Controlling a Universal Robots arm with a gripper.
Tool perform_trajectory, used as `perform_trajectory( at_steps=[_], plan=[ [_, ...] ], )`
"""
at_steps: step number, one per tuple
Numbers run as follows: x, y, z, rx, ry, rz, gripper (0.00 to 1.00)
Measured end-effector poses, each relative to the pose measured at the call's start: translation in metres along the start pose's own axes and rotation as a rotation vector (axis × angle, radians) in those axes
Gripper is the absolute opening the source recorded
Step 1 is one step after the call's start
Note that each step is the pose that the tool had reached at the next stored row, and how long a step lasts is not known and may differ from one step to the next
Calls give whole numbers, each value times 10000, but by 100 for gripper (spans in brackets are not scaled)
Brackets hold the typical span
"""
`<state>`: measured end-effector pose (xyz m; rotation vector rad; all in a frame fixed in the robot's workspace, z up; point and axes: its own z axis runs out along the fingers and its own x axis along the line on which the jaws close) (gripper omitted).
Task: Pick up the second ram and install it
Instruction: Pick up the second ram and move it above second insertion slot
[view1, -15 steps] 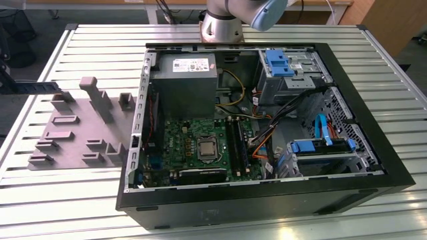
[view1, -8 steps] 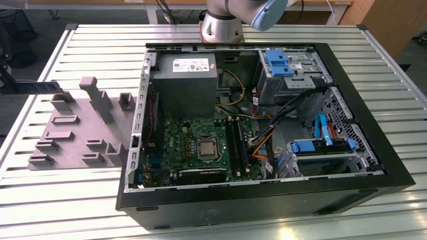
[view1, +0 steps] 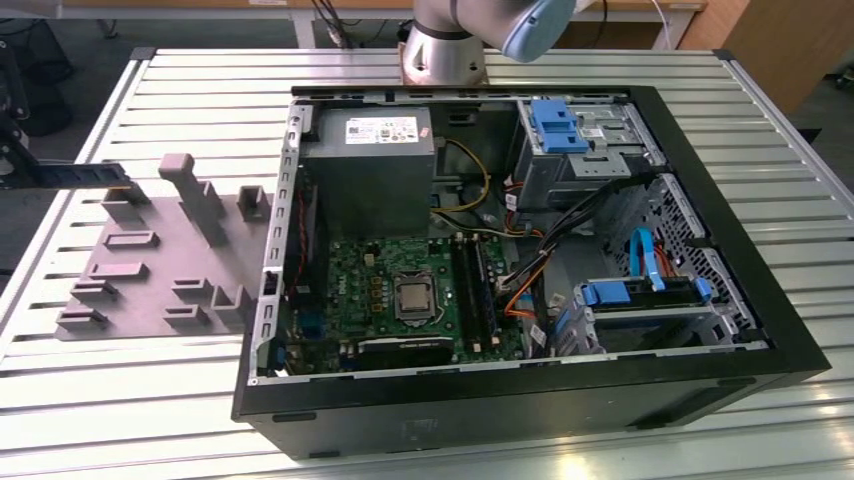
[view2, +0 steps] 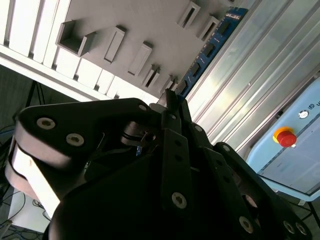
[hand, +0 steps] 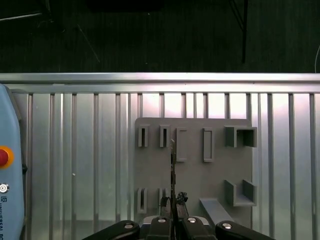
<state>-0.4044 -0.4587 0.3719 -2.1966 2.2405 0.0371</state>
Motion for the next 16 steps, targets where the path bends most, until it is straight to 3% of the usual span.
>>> perform_trajectory(
  at_steps=[4, 16],
  plan=[
    [-1, 0, -38, 0, 0, -1, 14],
    [-2, -72, -39, -3, 0, -1, 14]
  ],
)
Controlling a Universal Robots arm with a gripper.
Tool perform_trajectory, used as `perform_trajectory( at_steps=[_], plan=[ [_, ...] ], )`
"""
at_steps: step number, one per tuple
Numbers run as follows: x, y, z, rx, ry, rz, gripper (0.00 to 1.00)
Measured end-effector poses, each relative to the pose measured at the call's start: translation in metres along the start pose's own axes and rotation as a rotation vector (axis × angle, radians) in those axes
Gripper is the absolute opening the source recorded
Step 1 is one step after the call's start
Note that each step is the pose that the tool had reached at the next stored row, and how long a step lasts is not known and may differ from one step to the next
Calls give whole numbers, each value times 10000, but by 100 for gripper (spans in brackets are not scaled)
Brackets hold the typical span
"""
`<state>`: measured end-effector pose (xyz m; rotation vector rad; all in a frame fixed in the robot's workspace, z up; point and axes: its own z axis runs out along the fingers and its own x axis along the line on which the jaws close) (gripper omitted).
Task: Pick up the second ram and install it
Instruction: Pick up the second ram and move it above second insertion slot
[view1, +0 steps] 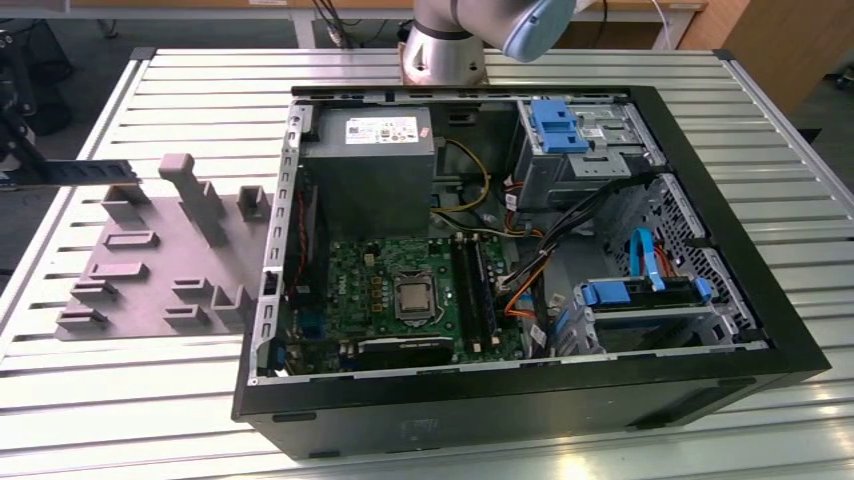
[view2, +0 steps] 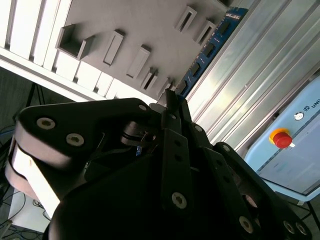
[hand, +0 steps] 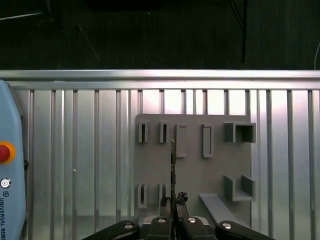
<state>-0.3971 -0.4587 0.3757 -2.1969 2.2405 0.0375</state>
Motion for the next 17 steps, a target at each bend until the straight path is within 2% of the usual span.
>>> perform_trajectory(
  at_steps=[11, 17],
  plan=[
    [-2, -82, -1, 0, 0, 0, 14],
    [-2, -88, -1, -1, 0, 0, 14]
  ],
)
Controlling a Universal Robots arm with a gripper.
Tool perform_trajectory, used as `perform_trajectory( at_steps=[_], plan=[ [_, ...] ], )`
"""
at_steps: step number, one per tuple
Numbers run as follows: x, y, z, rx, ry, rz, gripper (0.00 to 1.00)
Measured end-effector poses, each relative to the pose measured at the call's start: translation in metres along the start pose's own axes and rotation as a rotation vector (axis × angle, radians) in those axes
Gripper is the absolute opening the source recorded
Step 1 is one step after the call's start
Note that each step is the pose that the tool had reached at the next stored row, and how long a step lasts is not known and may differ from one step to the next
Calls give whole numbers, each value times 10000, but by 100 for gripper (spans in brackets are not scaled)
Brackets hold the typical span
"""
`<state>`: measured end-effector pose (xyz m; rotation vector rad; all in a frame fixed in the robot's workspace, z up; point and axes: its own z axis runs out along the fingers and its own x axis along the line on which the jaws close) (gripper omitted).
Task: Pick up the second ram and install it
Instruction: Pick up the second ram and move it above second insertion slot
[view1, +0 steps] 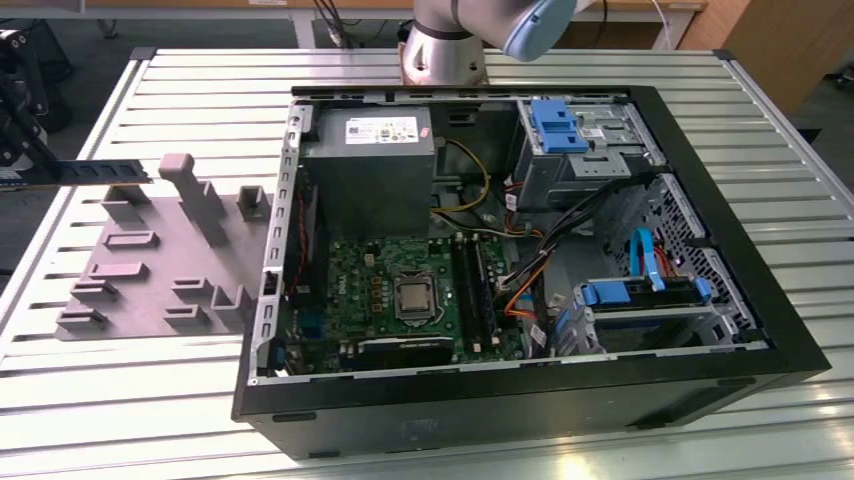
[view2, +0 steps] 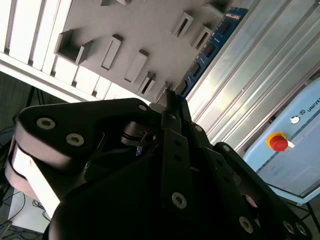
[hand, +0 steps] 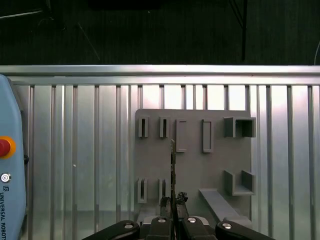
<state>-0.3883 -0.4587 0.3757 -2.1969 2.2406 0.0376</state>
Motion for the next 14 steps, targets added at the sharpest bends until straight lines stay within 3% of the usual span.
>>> perform_trajectory(
  at_steps=[14],
  plan=[
    [-2, -103, -1, 0, 0, 0, 14]
  ],
)
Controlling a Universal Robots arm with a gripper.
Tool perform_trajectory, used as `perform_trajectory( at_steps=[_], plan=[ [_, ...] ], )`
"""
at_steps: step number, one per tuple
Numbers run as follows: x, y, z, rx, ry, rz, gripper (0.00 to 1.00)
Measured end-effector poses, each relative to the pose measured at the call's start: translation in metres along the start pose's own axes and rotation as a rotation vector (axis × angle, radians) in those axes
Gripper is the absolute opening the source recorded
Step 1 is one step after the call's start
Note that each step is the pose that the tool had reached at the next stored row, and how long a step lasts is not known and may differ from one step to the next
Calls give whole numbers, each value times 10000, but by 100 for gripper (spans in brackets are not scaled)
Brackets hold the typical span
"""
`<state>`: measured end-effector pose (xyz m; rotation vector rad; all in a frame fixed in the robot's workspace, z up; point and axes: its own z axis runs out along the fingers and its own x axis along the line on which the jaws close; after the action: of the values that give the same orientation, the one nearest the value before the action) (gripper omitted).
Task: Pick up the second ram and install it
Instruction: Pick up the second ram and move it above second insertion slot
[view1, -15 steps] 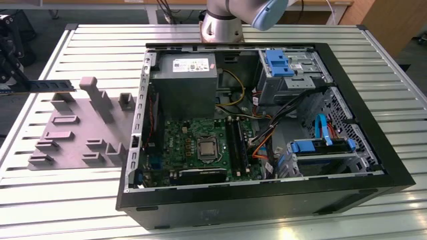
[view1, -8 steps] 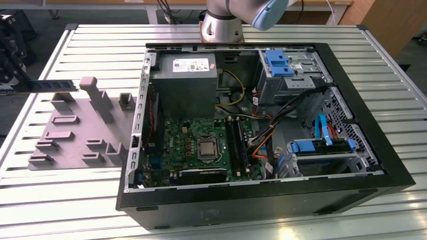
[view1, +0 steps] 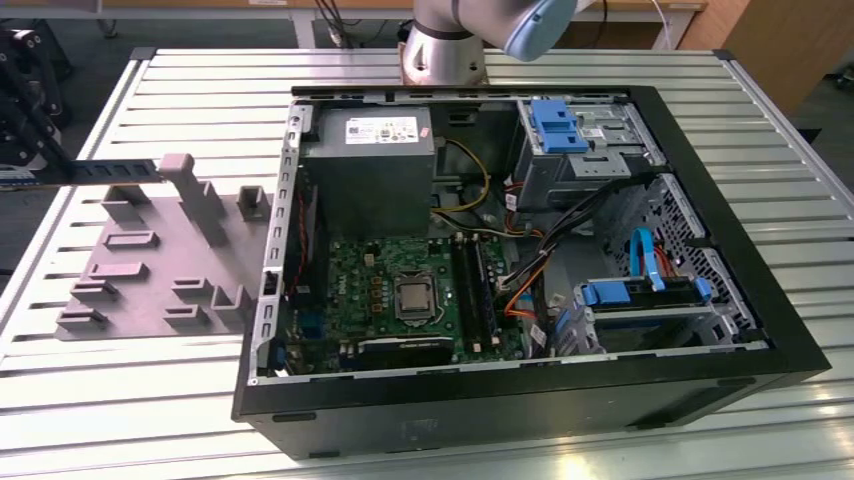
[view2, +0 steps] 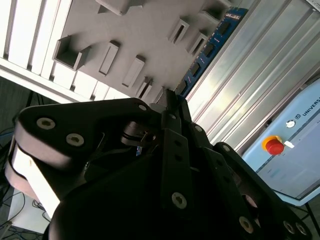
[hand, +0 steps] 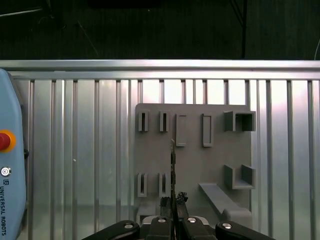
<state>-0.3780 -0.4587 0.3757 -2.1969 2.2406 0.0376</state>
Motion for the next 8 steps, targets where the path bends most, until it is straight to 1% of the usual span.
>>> perform_trajectory(
  at_steps=[8],
  plan=[
    [-1, -66, -1, 1, 0, 0, 14]
  ],
)
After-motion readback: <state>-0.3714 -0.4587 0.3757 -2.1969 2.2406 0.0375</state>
